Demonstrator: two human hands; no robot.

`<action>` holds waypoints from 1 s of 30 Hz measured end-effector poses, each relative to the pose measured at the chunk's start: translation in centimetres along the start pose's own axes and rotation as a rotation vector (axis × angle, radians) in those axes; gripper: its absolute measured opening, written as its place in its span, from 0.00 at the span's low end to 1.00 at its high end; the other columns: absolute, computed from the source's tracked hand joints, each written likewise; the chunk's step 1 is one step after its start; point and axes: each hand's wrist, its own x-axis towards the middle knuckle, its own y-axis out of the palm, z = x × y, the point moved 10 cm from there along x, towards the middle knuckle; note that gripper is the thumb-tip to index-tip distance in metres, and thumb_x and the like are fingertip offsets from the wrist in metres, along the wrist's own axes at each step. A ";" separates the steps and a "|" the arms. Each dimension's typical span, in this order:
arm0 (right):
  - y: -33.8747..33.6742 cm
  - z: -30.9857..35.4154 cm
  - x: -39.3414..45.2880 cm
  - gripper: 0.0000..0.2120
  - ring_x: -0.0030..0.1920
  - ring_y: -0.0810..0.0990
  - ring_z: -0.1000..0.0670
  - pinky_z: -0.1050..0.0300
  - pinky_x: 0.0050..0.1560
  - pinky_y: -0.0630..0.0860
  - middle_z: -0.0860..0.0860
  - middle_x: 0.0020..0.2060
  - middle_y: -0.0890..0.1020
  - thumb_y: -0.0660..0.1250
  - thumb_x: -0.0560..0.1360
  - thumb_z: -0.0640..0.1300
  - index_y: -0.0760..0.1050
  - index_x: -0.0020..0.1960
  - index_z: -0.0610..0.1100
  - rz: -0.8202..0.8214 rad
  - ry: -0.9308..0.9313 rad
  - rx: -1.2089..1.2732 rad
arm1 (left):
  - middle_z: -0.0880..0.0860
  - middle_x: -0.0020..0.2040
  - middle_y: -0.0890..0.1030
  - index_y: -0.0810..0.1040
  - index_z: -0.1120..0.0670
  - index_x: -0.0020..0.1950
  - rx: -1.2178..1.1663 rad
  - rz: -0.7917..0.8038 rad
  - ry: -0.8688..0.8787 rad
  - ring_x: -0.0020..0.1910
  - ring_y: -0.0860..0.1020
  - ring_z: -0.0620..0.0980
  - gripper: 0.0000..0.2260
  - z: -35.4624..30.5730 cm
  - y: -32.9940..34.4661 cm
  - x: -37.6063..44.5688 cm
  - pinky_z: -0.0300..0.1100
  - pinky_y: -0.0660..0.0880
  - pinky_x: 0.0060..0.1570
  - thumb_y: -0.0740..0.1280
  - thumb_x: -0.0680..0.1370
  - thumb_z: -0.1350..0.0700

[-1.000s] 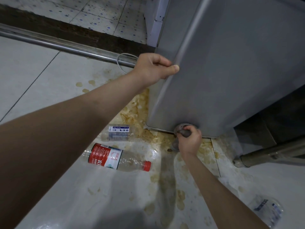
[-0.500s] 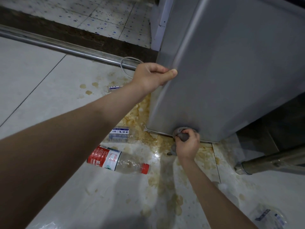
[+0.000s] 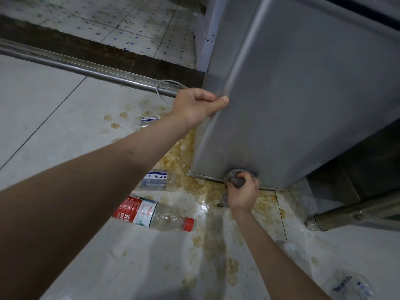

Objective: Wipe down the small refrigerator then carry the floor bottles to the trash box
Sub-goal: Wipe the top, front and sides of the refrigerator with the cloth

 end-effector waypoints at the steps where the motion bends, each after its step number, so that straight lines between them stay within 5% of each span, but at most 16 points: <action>1: 0.0 0.0 0.0 0.12 0.54 0.76 0.43 0.56 0.56 0.71 0.43 0.57 0.73 0.74 0.67 0.36 0.77 0.50 0.41 0.002 -0.001 -0.004 | 0.50 0.37 0.80 0.78 0.55 0.39 0.001 0.001 0.003 0.30 0.77 0.40 0.07 0.0 0.0 0.0 0.25 0.69 0.26 0.74 0.70 0.55; 9: 0.1 0.1 -0.2 0.12 0.53 0.77 0.43 0.55 0.56 0.71 0.44 0.58 0.73 0.73 0.68 0.37 0.77 0.51 0.42 0.004 -0.001 -0.017 | 0.50 0.37 0.79 0.80 0.58 0.48 -0.024 0.007 0.004 0.26 0.76 0.35 0.08 0.7 0.0 0.0 0.26 0.71 0.28 0.74 0.71 0.58; 14: 0.0 0.5 -0.3 0.13 0.52 0.77 0.43 0.58 0.54 0.71 0.43 0.58 0.72 0.73 0.69 0.36 0.77 0.52 0.41 0.020 -0.033 -0.030 | 0.50 0.38 0.79 0.80 0.62 0.51 0.124 -0.022 0.032 0.36 0.78 0.42 0.11 2.8 -0.2 -0.1 0.37 0.77 0.50 0.74 0.70 0.61; 19: 0.5 1.1 -0.5 0.12 0.48 0.77 0.45 0.63 0.49 0.67 0.44 0.55 0.72 0.71 0.68 0.34 0.77 0.51 0.40 0.048 -0.079 -0.050 | 0.44 0.34 0.77 0.80 0.57 0.47 0.219 -0.084 0.088 0.28 0.75 0.31 0.08 3.6 -0.2 -0.1 0.25 0.73 0.38 0.74 0.70 0.58; 24: -0.8 -1.6 1.1 0.11 0.44 0.72 0.49 0.61 0.48 0.67 0.42 0.52 0.76 0.72 0.65 0.32 0.77 0.45 0.41 -0.048 0.106 0.016 | 0.45 0.34 0.76 0.79 0.55 0.45 0.250 -0.095 0.099 0.34 0.75 0.39 0.07 3.5 -0.4 0.0 0.35 0.75 0.45 0.75 0.70 0.58; 30: 0.0 -1.2 0.8 0.10 0.43 0.72 0.51 0.66 0.47 0.65 0.44 0.54 0.73 0.72 0.66 0.32 0.76 0.44 0.41 -0.037 0.104 0.049 | 0.46 0.35 0.76 0.79 0.56 0.46 0.272 -0.083 0.108 0.36 0.76 0.41 0.08 3.4 -0.4 0.2 0.31 0.74 0.42 0.74 0.71 0.57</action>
